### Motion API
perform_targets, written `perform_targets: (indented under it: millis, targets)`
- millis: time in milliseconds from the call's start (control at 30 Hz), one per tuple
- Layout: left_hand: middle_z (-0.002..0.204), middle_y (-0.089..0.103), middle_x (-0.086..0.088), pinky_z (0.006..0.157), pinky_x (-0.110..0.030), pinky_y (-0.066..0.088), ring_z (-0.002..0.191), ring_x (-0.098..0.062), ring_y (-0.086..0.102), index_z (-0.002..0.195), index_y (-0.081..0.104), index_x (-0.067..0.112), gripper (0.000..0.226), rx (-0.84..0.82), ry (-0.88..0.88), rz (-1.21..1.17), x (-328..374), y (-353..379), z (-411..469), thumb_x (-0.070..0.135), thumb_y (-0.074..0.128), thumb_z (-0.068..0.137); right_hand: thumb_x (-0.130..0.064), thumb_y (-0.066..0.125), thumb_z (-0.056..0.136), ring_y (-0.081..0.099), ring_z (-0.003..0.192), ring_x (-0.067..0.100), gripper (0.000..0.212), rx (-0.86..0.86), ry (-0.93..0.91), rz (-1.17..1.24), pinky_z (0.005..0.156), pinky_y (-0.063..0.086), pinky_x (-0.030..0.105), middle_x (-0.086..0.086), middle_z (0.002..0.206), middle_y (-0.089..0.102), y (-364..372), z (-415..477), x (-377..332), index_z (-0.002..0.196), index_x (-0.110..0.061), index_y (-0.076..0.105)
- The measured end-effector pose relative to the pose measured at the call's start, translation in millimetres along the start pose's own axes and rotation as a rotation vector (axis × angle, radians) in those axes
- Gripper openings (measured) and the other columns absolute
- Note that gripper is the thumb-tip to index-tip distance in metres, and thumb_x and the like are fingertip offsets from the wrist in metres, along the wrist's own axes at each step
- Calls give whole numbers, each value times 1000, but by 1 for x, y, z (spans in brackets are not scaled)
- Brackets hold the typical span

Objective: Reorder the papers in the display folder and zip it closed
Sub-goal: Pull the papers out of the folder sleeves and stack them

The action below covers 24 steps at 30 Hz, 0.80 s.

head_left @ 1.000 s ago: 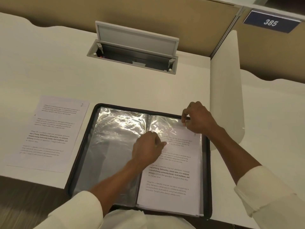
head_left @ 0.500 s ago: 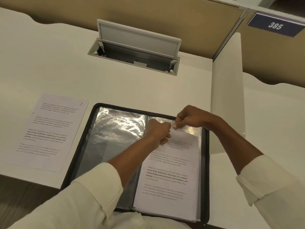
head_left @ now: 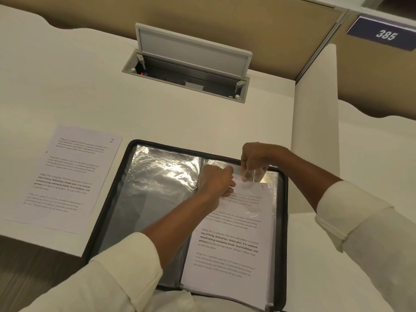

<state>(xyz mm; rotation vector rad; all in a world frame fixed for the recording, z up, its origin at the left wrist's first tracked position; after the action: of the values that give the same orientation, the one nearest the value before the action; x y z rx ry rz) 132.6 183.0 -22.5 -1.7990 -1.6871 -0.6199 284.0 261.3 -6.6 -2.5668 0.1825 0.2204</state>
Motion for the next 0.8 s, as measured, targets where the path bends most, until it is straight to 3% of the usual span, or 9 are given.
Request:
perform_targets:
  millis: [167,267,367,467,533,600,700,800]
  targets:
    - [72,78,-6,65,-34,62,63,-17,73,84,73,7,42,-8,124,13,-4,-5,1,44,66,102,-21,102,64,80,78,29,53,-185,120,14,75,67,40,15,84,80,11,3,1,106,1,77]
    - [67,72,3,69,-34,56,67,-12,70,75,66,18,45,163,351,364,-4,-23,-4,55,62,102,-23,103,62,80,84,30,57,-248,159,23,82,66,43,15,90,80,15,1,2,106,3,77]
    - [76,60,14,66,-34,50,75,-9,57,75,55,27,34,277,559,626,-12,-36,-15,48,65,101,-17,102,64,80,86,29,51,-283,197,19,85,66,43,14,93,81,17,-1,5,104,3,78]
    - [105,55,11,82,-36,53,101,-11,49,96,60,26,24,312,823,743,-29,-39,-28,49,66,99,-9,99,67,80,84,30,40,-273,197,-9,83,66,45,13,90,80,15,4,7,99,3,78]
    - [135,53,2,103,-37,51,127,-18,47,119,60,20,46,269,862,821,-49,-36,-31,61,63,97,-10,97,69,80,85,31,31,-243,171,-35,80,66,46,13,90,79,12,9,9,92,1,79]
    - [165,33,-8,123,-43,36,154,-27,29,144,46,15,79,193,824,896,-70,-33,-32,76,56,94,-12,93,71,77,84,29,21,-183,139,-14,79,66,43,11,87,77,4,14,10,84,-3,79]
    - [177,3,-14,130,-51,23,164,-31,6,161,19,12,106,97,846,926,-92,-29,-40,85,52,91,-15,84,78,68,74,23,14,-83,97,27,70,62,35,6,76,71,-11,17,13,73,-7,74]
    - [177,-11,-11,130,-55,21,165,-30,-5,167,5,10,119,42,881,922,-100,-29,-47,86,53,90,-17,79,83,71,80,25,13,-30,93,55,79,62,37,7,81,73,-23,18,22,75,-9,73]
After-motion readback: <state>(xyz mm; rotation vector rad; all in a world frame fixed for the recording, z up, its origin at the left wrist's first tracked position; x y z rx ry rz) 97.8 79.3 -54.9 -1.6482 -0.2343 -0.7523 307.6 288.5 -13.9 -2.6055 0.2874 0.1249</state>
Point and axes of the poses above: each hand's wrist, its own z-axis towards the middle knuckle, its own y-axis out of the palm, x = y × z, the point moved 8 cm from there along z, towards the middle knuckle
